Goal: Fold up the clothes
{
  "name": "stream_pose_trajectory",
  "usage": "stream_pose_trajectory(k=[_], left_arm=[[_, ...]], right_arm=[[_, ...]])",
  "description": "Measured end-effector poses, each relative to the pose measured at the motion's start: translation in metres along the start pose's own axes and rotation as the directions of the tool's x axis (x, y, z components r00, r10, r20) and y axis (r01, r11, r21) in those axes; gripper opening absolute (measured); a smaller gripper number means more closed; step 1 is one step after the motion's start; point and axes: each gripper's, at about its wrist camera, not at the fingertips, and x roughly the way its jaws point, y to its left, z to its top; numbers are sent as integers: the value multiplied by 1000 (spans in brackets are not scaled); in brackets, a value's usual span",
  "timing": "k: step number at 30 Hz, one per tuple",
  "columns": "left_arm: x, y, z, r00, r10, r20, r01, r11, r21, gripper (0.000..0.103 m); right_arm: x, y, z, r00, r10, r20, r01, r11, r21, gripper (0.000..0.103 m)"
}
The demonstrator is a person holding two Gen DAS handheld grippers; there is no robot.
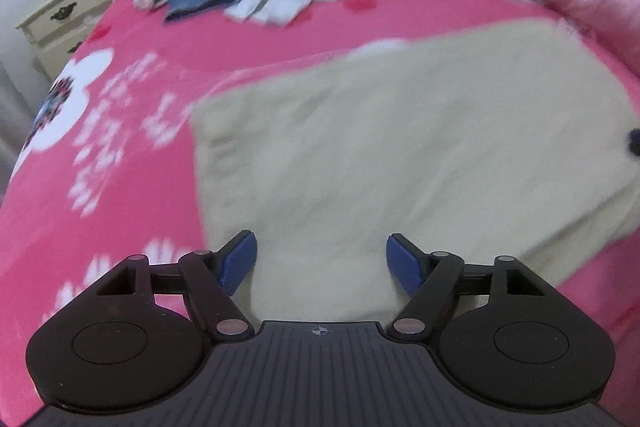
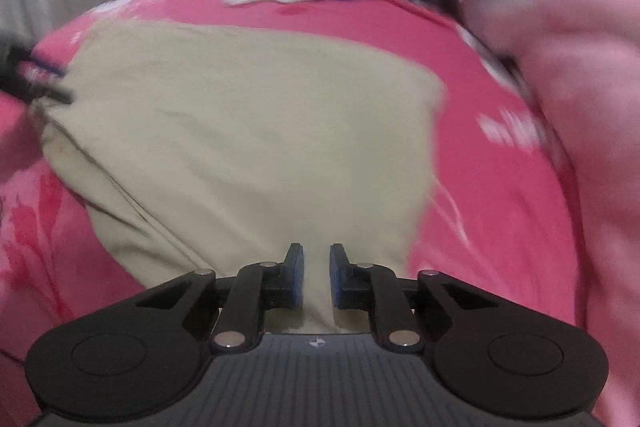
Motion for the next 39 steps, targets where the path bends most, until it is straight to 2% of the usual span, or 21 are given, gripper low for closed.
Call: stream_pose_trajectory(k=[3, 8, 10, 12, 14, 15, 16, 17, 19, 22, 24, 27, 28, 29, 32, 33, 34, 35, 36, 38, 39], left_arm=[[-12, 20, 1, 1000, -16, 4, 16, 995, -100, 75], [-5, 11, 26, 997, -61, 46, 66, 993, -99, 75], [7, -3, 30, 997, -74, 33, 76, 995, -72, 75], [19, -14, 28, 999, -41, 12, 42, 999, -22, 76], [20, -18, 25, 999, -35, 17, 35, 999, -2, 77], [19, -19, 23, 999, -32, 20, 32, 999, 7, 77], [19, -19, 23, 999, -33, 21, 33, 999, 8, 77], [19, -19, 23, 999, -34, 22, 34, 999, 7, 77], [19, -18, 23, 999, -37, 22, 36, 999, 6, 77], [19, -18, 22, 999, -40, 24, 40, 999, 4, 78], [19, -17, 22, 999, -42, 24, 42, 999, 3, 78], [19, -17, 22, 999, -46, 26, 46, 999, 2, 78], [18, -17, 22, 999, -46, 25, 45, 999, 2, 78], [18, -17, 22, 999, -45, 25, 45, 999, 2, 78], [16, -16, 20, 998, -49, 29, 49, 999, 2, 78], [16, -16, 20, 998, -51, 32, 51, 999, 5, 78], [16, -16, 20, 998, -51, 31, 51, 999, 7, 78], [16, -17, 20, 998, -50, 30, 49, 999, 9, 78], [16, -17, 20, 998, -48, 29, 48, 999, 11, 78], [17, -17, 22, 999, -47, 24, 47, 999, 7, 78], [16, -18, 22, 999, -47, 23, 47, 999, 7, 78]], right_arm=[[-22, -23, 4, 1000, -4, -11, 5, 994, 112, 14], [-20, -37, 62, 989, 32, 144, -53, 987, 148, 14], [4, -49, 84, 984, 54, 170, -82, 984, 161, 14], [44, -63, 99, 991, 38, 126, -60, 982, 176, 14], [79, -82, 109, 996, 29, 90, -48, 976, 212, 0], [92, -94, 113, 997, 27, 79, -45, 970, 240, 0], [91, -103, 117, 994, 12, 108, -43, 958, 285, 0], [85, -111, 121, 990, -2, 138, -44, 943, 329, 7], [75, -129, 127, 981, -31, 191, -53, 907, 418, 8], [83, -151, 123, 985, 100, 138, -161, 807, 568, 39], [97, -156, 119, 983, 165, 77, -177, 763, 622, 42], [113, -154, 121, 977, 206, 49, -191, 762, 619, 38], [117, -153, 122, 976, 215, 44, -196, 763, 615, 27], [107, -147, 123, 979, 189, 77, -198, 789, 582, 17], [78, -119, 128, 966, 115, 231, -195, 913, 358, 15], [79, -108, 126, 974, 66, 218, -126, 952, 279, 15], [84, -102, 121, 983, 35, 183, -81, 965, 251, 17], [89, -97, 116, 988, 4, 152, -39, 973, 228, 19], [87, -99, 112, 987, -15, 157, -27, 964, 263, 19], [61, -104, 105, 970, -85, 226, -1, 935, 354, 20], [47, -106, 99, 966, -78, 248, -25, 923, 385, 21]])
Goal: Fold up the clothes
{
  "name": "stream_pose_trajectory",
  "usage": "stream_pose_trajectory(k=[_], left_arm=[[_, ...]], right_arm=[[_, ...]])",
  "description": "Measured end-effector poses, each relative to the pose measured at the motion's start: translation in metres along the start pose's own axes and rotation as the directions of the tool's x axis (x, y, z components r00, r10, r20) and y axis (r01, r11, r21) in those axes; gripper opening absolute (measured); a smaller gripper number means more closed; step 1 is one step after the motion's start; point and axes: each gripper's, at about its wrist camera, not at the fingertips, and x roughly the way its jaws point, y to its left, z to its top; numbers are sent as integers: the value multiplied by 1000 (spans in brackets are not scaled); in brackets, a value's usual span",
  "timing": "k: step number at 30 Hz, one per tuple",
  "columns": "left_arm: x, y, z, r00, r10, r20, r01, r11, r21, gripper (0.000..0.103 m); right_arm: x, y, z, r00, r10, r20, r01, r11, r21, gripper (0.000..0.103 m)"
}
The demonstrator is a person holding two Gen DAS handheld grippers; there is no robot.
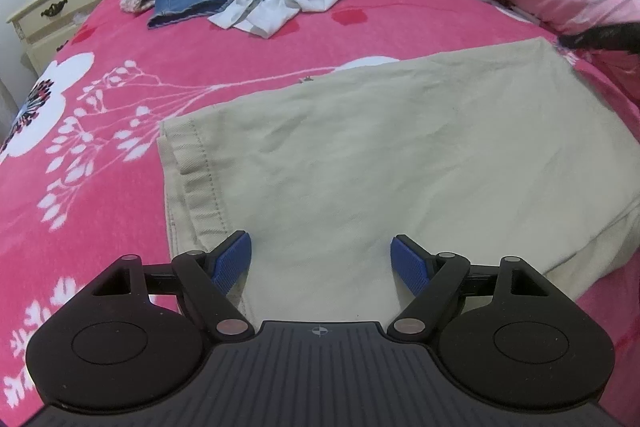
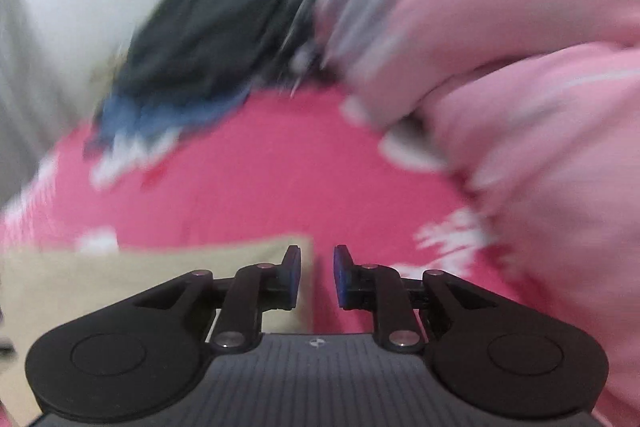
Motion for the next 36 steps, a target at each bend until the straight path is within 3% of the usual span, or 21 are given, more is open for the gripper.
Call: stream_pose_trajectory(k=[2, 5, 7, 9, 11, 12, 13, 15, 18, 21, 24, 26, 28, 29, 36], left_arm=[[0, 0, 0, 1000, -1, 2, 1, 1000, 0, 78], [0, 0, -2, 1000, 0, 11, 0, 1000, -4, 78], [0, -1, -3, 1000, 3, 15, -3, 1000, -6, 79], [-2, -1, -2, 1000, 7, 16, -7, 1000, -7, 78], [-9, -2, -1, 1000, 11, 19, -11, 1000, -10, 77], [-15, -2, 1, 1000, 13, 24, -13, 1000, -13, 77], [-21, -2, 2, 999, 15, 28, -15, 1000, -16, 77], [-36, -5, 5, 997, -52, 60, 53, 998, -19, 77], [-45, -29, 13, 983, -166, 74, 164, 986, 37, 77], [-38, -70, 15, 970, -235, 59, 223, 961, 161, 77], [-30, -114, 14, 958, -284, 35, 260, 916, 306, 77], [-26, -139, 11, 954, -299, 34, 261, 879, 399, 77], [-21, -158, 10, 951, -308, 37, 257, 846, 467, 77], [-17, -165, 10, 950, -310, 37, 254, 836, 487, 77], [-2, -208, 5, 955, -294, 48, 211, 782, 586, 75]], right_arm=[[-27, -5, -5, 999, 45, -10, -45, 997, 63, 36], [-62, 0, -29, 987, 133, -95, -129, 990, 52, 37], [-77, 8, -54, 975, 146, -167, -156, 986, -51, 34], [-75, 10, -84, 961, 30, -276, -82, 981, -178, 33], [-77, 4, -104, 948, -111, -299, 46, 975, -215, 31], [-84, 0, -105, 945, -129, -302, 69, 977, -203, 30], [-97, 0, -105, 953, -111, -282, 57, 979, -195, 30], [-120, 14, -104, 971, -6, -241, -48, 975, -216, 30], [-128, 45, -109, 955, 112, -273, -193, 938, -289, 30], [-100, 56, -116, 937, 126, -327, -207, 952, -224, 29], [-84, 52, -121, 932, 137, -335, -185, 976, -115, 30], [-81, 47, -117, 935, 169, -312, -186, 982, -28, 29], [-86, 41, -113, 954, 184, -238, -186, 982, 17, 29], [-90, 39, -111, 962, 189, -196, -186, 982, 33, 29], [-101, 31, -108, 973, 198, -117, -192, 980, 60, 29]])
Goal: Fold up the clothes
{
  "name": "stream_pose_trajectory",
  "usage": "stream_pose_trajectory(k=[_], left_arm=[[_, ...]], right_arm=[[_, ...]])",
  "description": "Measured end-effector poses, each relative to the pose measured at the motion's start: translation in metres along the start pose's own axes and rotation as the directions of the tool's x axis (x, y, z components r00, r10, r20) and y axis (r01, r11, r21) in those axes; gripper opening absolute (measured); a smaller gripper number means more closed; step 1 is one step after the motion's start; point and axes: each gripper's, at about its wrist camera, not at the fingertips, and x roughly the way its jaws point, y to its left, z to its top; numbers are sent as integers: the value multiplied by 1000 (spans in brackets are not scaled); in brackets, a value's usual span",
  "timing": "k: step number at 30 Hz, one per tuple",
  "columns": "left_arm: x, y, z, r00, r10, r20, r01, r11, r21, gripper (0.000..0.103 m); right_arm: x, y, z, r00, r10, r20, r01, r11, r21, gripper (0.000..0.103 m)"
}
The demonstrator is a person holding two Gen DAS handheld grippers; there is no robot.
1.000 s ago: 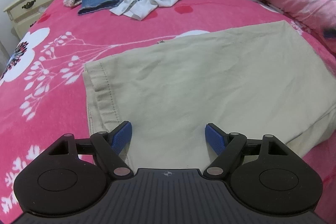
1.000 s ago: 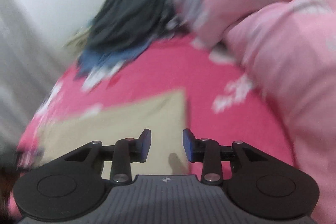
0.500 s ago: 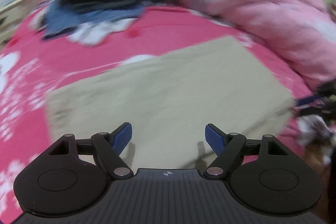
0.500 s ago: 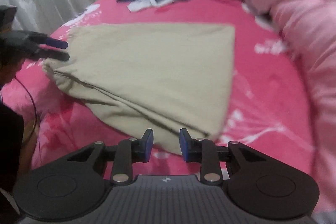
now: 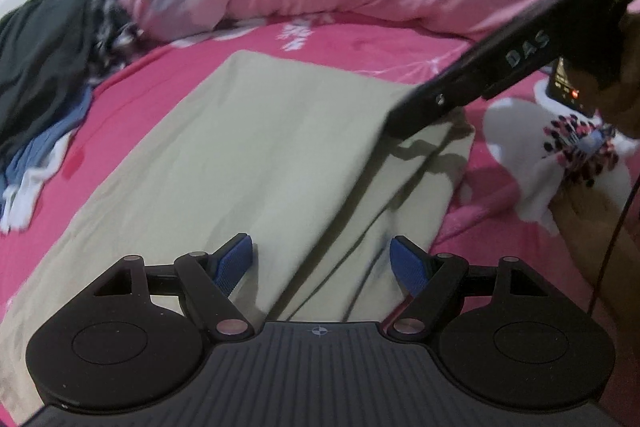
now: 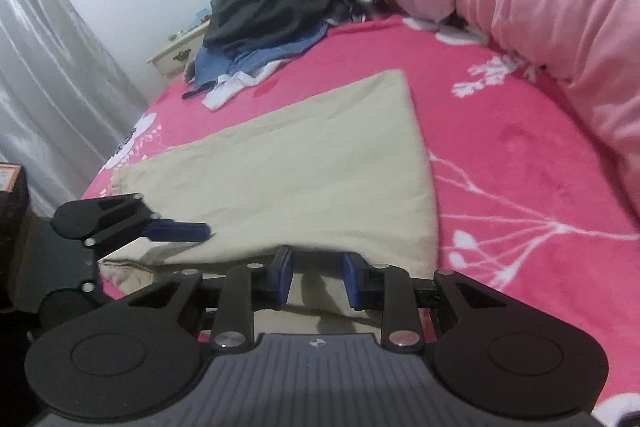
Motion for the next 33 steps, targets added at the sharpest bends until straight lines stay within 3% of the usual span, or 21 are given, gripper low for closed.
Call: stream_pose_trajectory(k=[1, 4, 9, 14, 17, 20, 24, 30, 33], left_arm=[[0, -2, 1, 1000, 15, -2, -15, 1000, 13, 74], [-2, -5, 1, 999, 28, 25, -29, 999, 19, 57], [-11, 3, 5, 999, 14, 47, -11, 998, -54, 32], [-12, 5, 8, 998, 18, 67, -10, 994, -108, 18], [-11, 9, 8, 998, 6, 69, 4, 989, -149, 16], [-9, 14, 8, 998, -22, 58, 32, 981, -191, 17], [-10, 18, 8, 998, -45, 52, 56, 973, -223, 22], [-9, 20, 8, 998, -50, 40, 58, 971, -230, 26], [-13, 27, 11, 995, -98, 38, 104, 956, -275, 39]], right_arm=[[-6, 0, -2, 1000, 3, 5, -3, 1000, -1, 29], [-20, -5, -7, 1000, 22, 8, -22, 1000, 9, 29], [-25, 2, -20, 999, 17, -28, -20, 997, -76, 29], [-17, 17, -29, 994, 64, -87, -79, 980, -184, 29], [-8, 28, -34, 990, 83, -118, -110, 964, -240, 29], [4, 32, -34, 997, -15, -71, -7, 956, -292, 29], [10, 19, -22, 1000, -4, 2, 4, 982, -190, 22], [8, 23, -22, 998, -15, 54, 25, 980, -198, 18], [11, 23, -19, 998, -17, 58, 27, 982, -186, 18]])
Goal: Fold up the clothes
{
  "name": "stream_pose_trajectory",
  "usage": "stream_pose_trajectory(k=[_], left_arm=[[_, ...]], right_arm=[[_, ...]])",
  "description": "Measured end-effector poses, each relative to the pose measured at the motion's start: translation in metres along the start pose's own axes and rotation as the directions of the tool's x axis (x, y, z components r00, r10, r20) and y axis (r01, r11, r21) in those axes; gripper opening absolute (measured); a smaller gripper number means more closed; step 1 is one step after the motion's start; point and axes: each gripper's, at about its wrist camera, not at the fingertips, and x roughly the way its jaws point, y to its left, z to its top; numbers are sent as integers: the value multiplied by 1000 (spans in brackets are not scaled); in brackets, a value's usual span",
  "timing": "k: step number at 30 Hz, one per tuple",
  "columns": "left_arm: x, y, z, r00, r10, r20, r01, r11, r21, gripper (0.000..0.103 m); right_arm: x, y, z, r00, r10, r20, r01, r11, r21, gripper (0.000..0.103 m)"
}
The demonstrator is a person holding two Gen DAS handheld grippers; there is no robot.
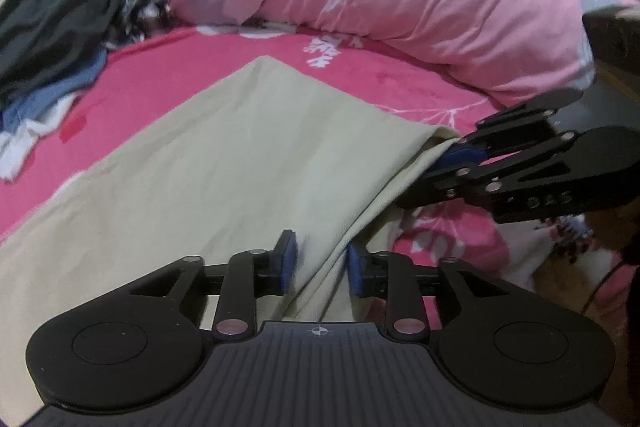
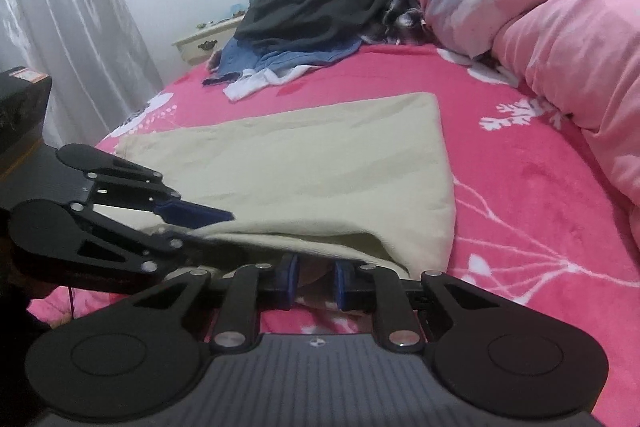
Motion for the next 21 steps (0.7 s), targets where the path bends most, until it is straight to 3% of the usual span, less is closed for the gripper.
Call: stream_pose_trajectory(k=[3, 5, 7, 10, 15, 21], left_arm=[[-6, 1, 1, 998, -60, 10, 60, 998, -20, 56], [-4, -4, 0, 998, -65, 4, 65, 998, 4, 58], [3, -11, -2, 1000, -21, -5, 21, 999, 48, 58], [13, -16, -2, 999, 34, -10, -33, 996, 78, 49], [17, -4, 1, 999, 34, -4, -34, 999, 30, 32], [21, -10, 0, 999, 45, -12, -43, 995, 93, 34]], right_arm=[[3, 0, 2, 1000, -4, 1, 4, 1000, -14, 18], [4, 0, 3, 1000, -2, 6, 2, 1000, -17, 16], [4, -1, 6, 1000, 1, 16, 0, 1000, -13, 15], [4, -1, 8, 1000, 1, 25, -1, 1000, -13, 15], [-3, -3, 7, 998, 3, 58, -3, 1000, -6, 15], [-1, -9, 6, 999, 10, 52, -11, 1000, 15, 15]])
